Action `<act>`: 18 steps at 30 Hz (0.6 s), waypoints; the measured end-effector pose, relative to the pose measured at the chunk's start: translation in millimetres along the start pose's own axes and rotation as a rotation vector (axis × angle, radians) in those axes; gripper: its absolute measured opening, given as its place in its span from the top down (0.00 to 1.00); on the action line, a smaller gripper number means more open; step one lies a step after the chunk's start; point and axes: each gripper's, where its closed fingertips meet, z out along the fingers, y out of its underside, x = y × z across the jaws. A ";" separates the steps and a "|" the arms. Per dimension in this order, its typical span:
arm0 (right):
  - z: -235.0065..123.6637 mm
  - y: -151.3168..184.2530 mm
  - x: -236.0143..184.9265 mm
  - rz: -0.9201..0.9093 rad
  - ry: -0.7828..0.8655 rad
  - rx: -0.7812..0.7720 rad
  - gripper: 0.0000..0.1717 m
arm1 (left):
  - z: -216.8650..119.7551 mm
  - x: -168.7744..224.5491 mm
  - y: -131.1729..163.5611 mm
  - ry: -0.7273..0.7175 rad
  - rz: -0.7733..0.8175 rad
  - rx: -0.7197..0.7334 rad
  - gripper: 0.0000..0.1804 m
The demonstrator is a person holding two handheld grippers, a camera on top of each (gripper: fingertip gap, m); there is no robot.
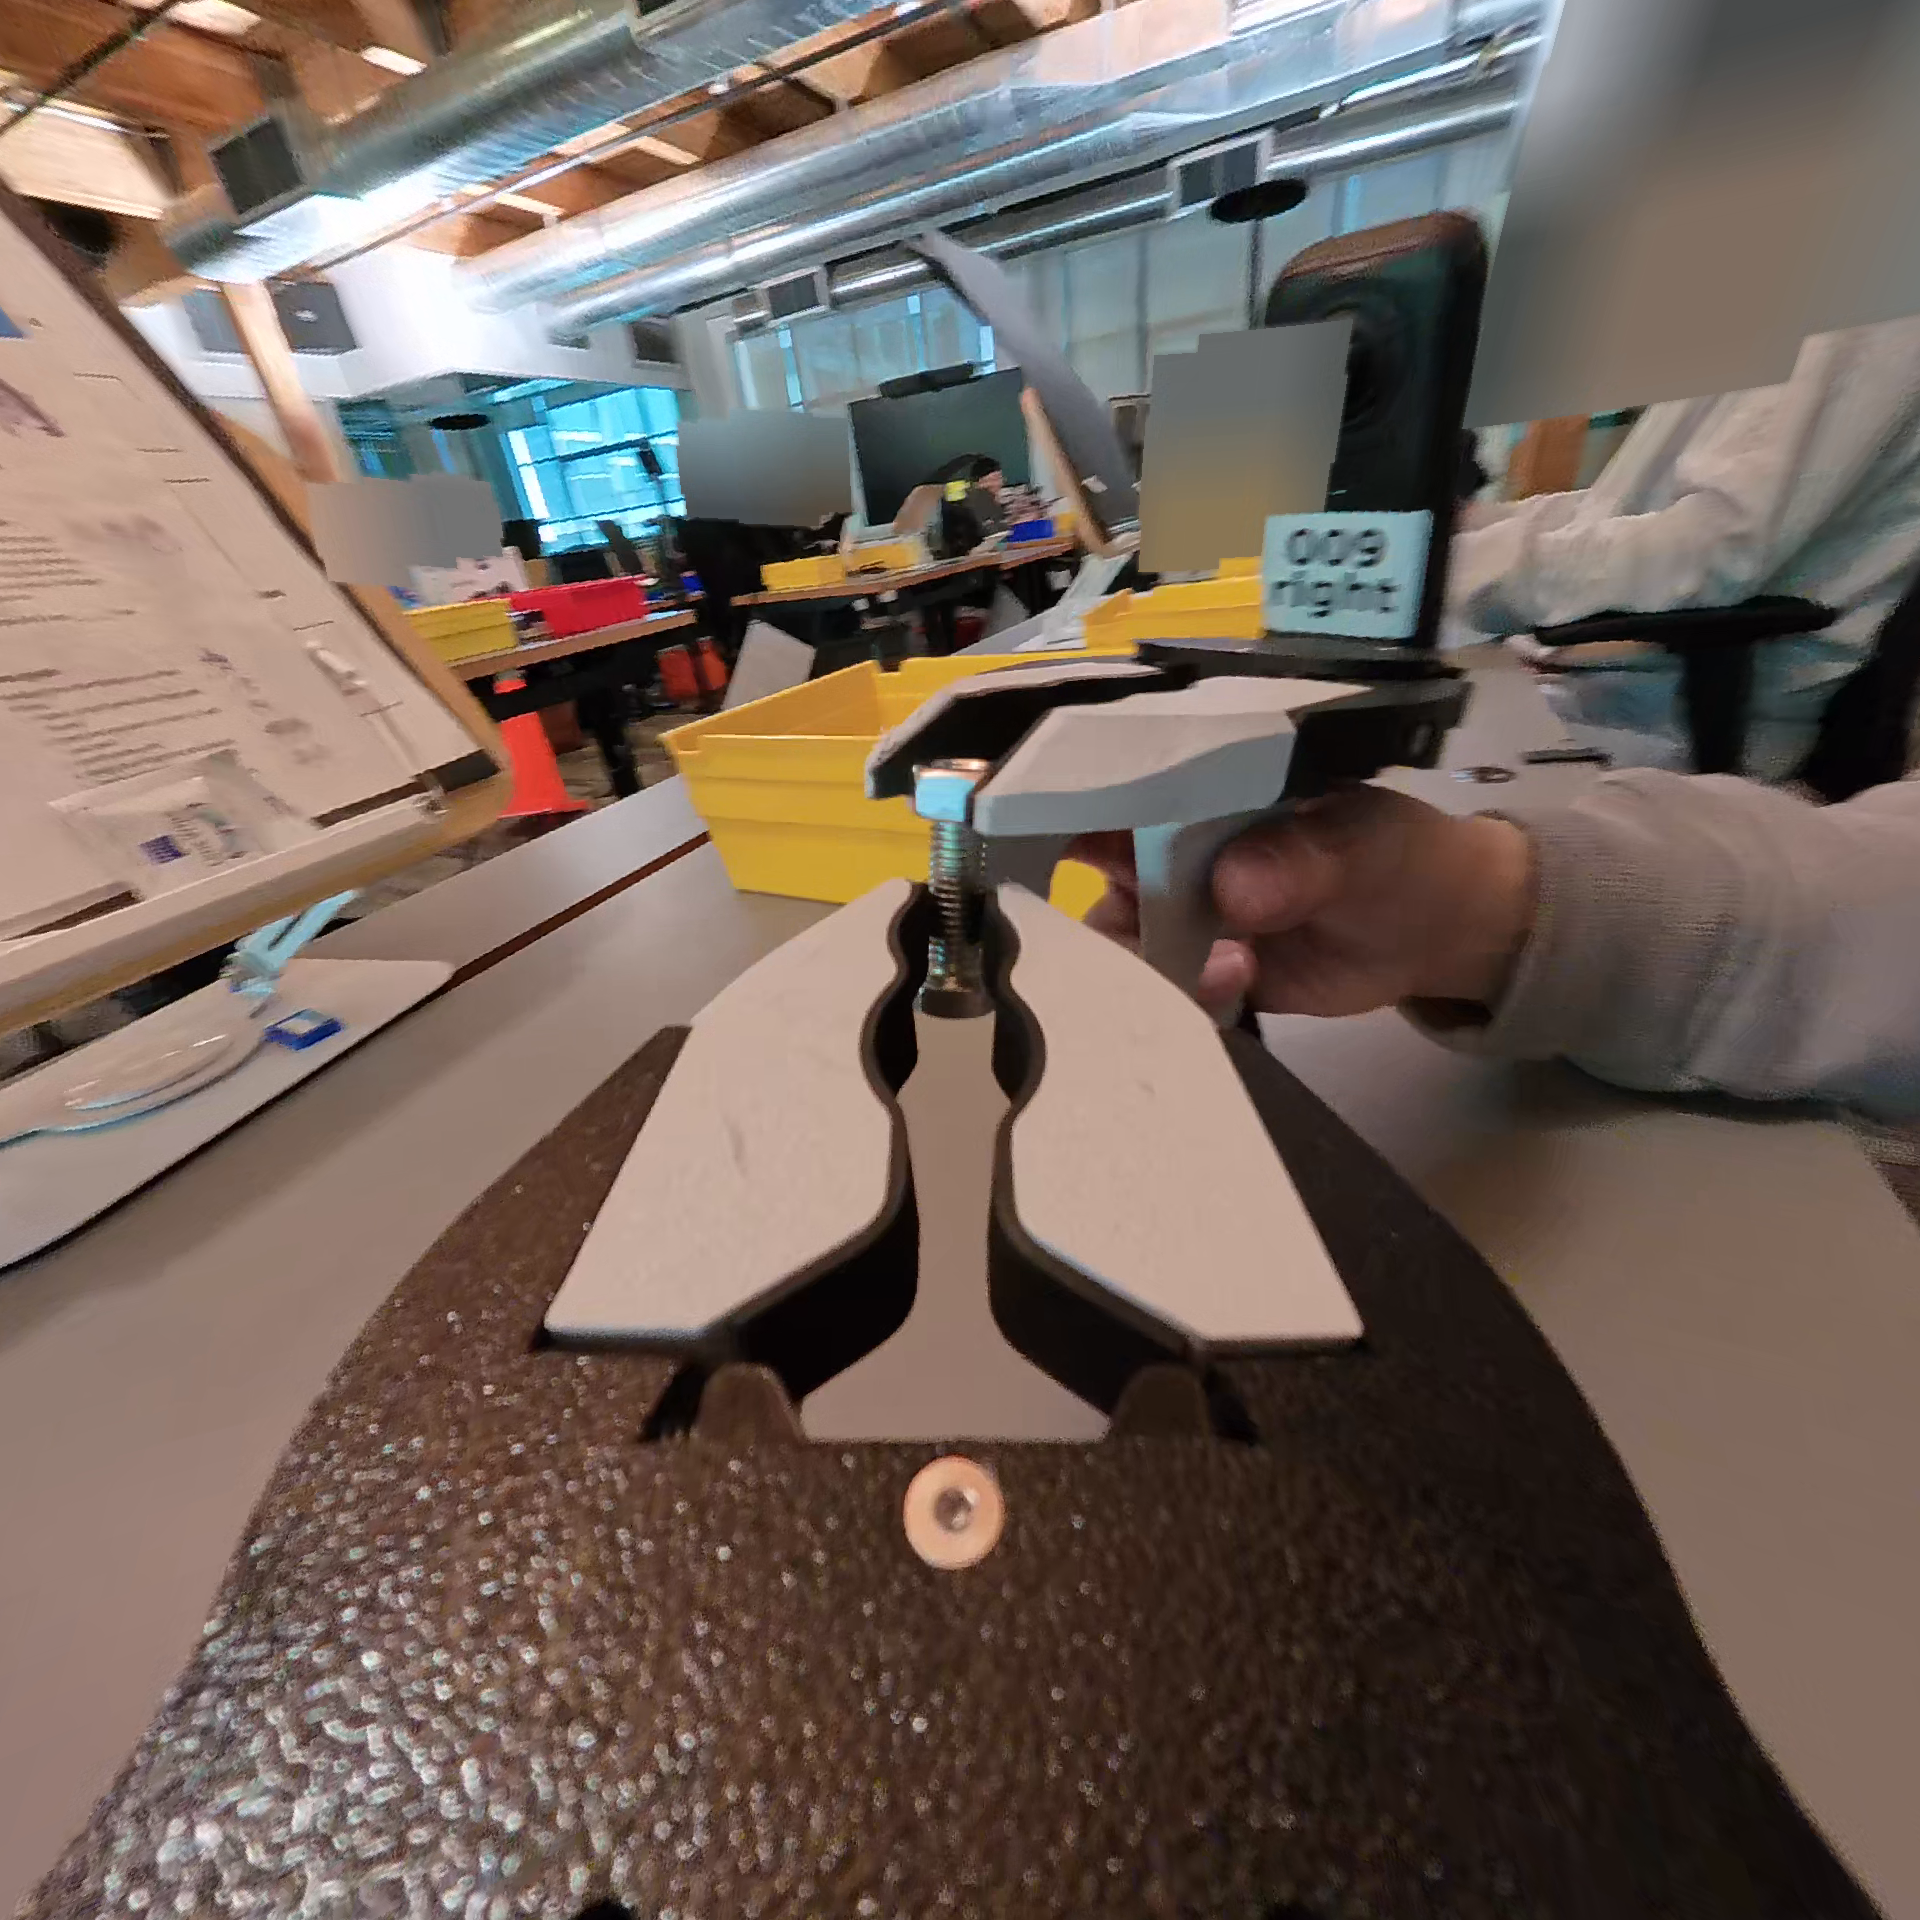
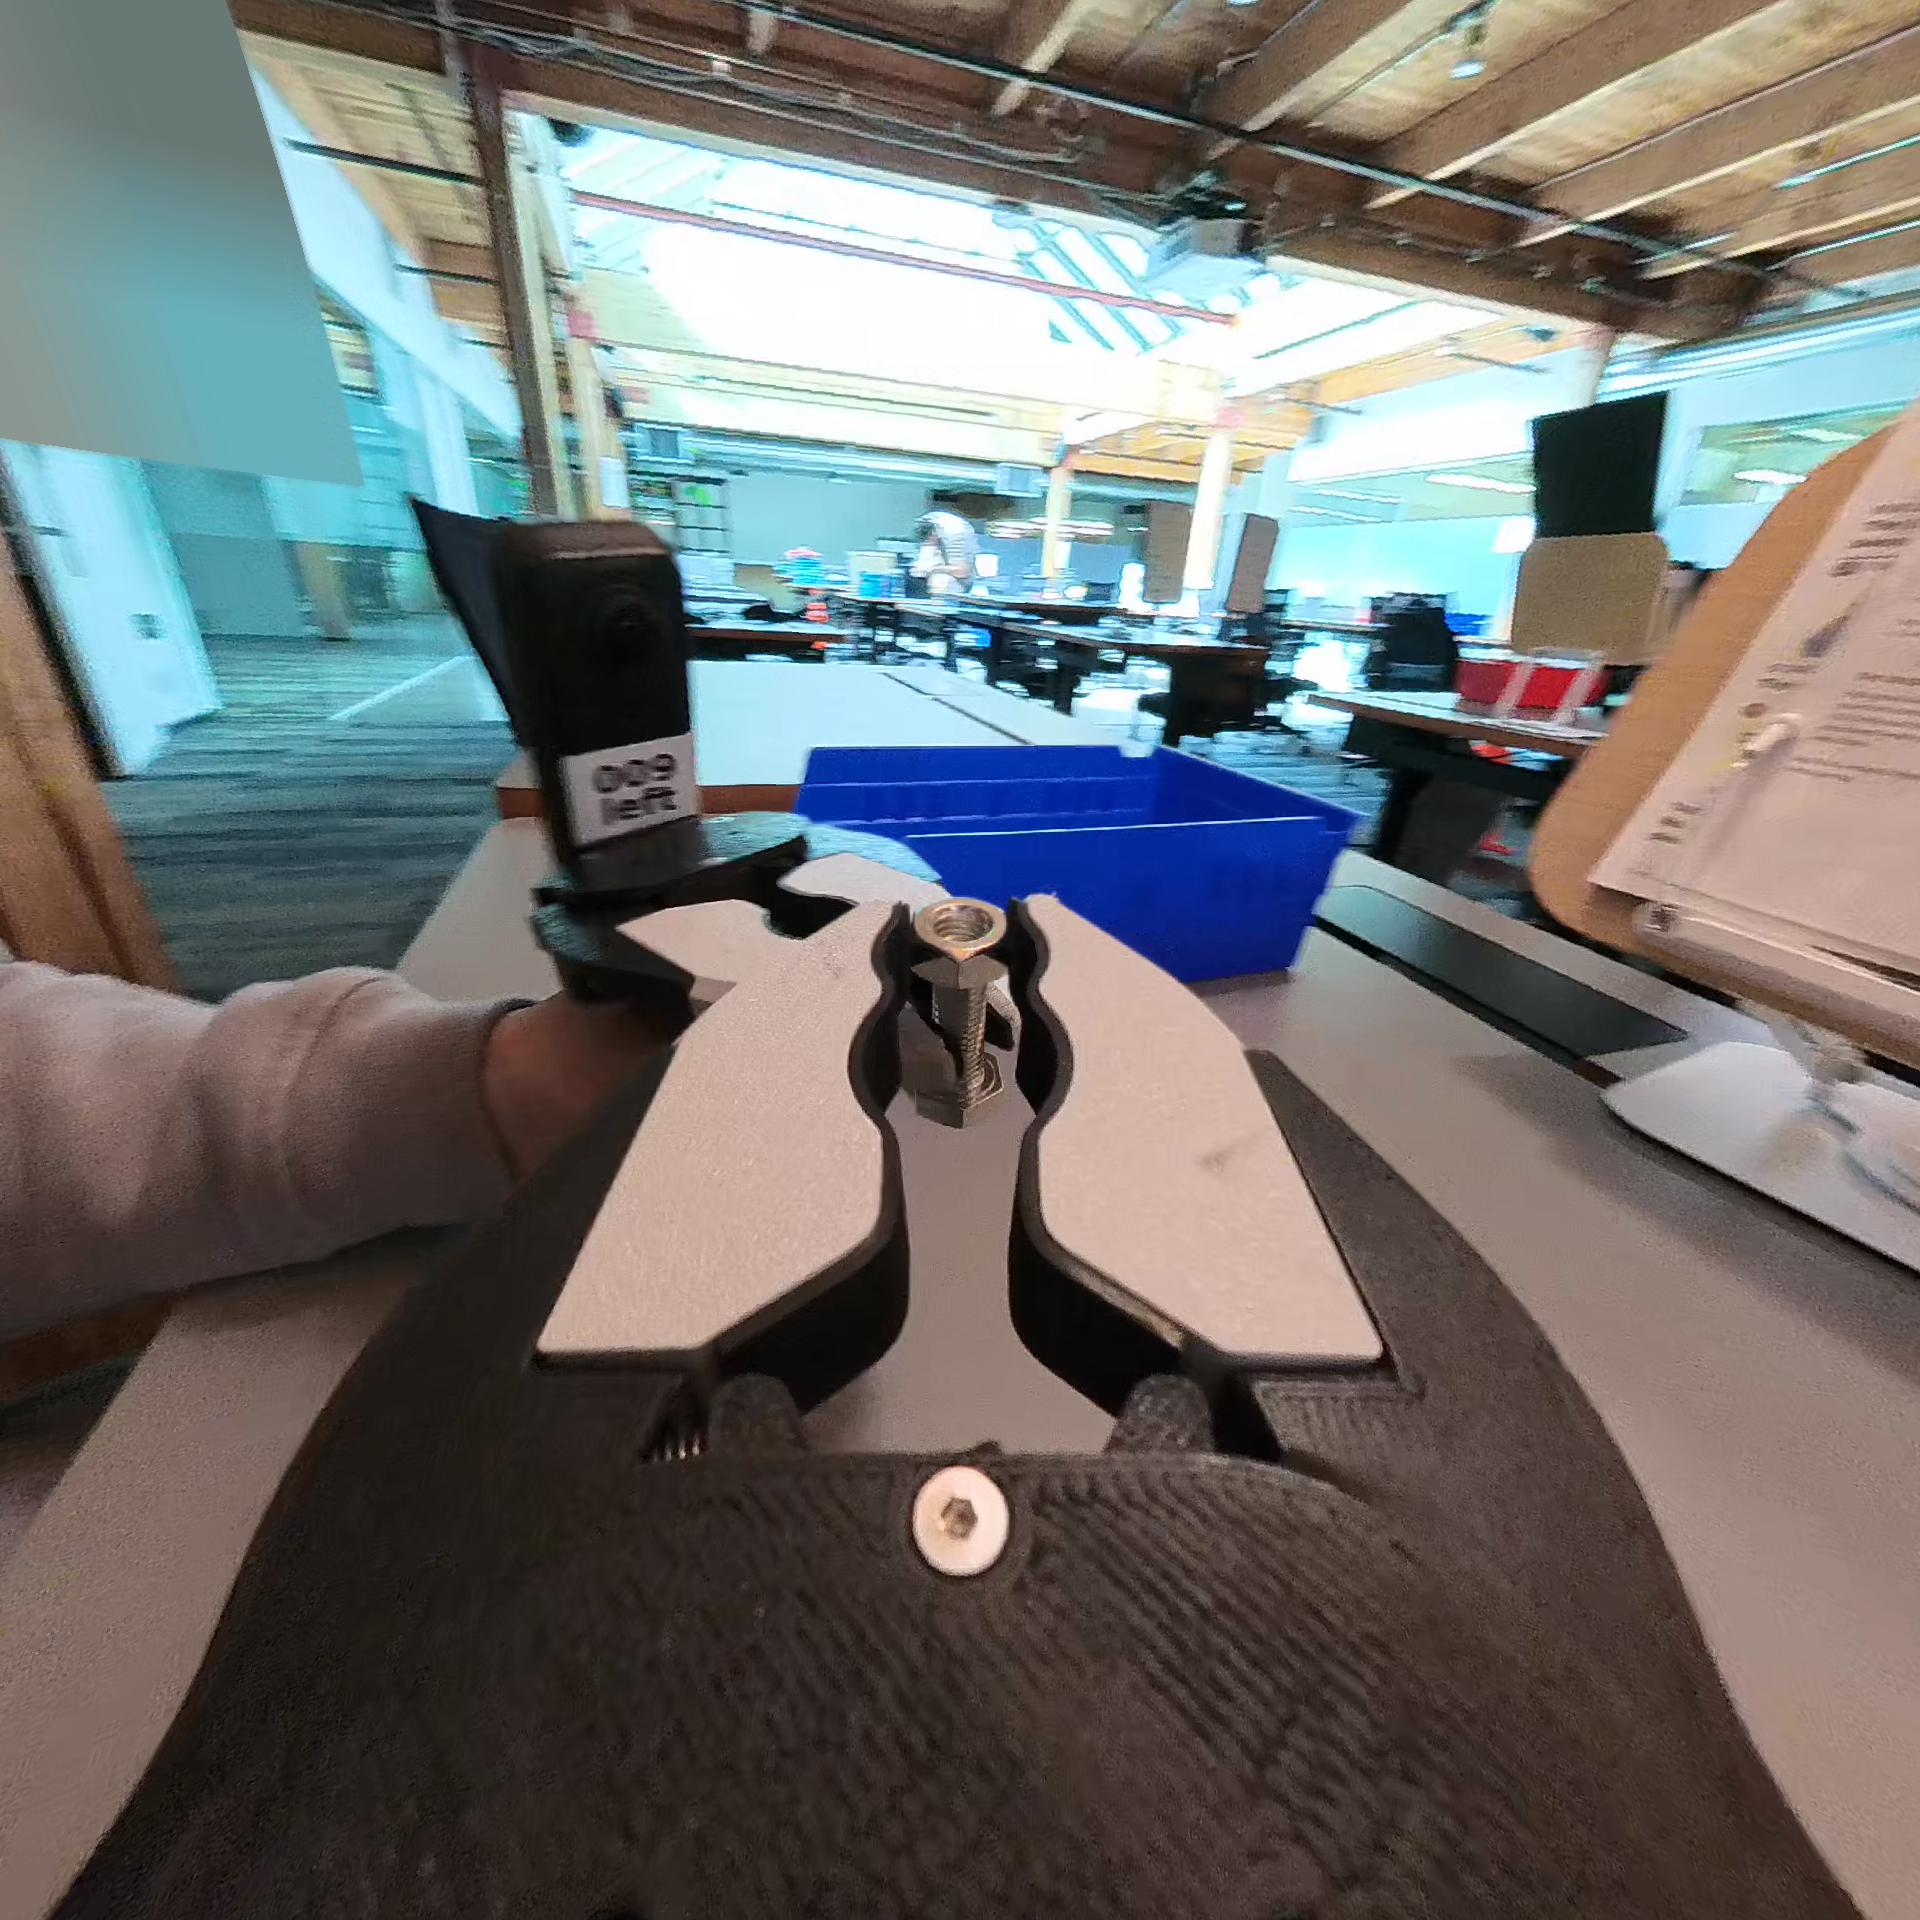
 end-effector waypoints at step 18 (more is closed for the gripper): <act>-51.1 -56.3 36.7 -0.117 0.111 -0.049 0.90 | -7.2 23.7 0.1 0.259 -0.079 0.013 0.95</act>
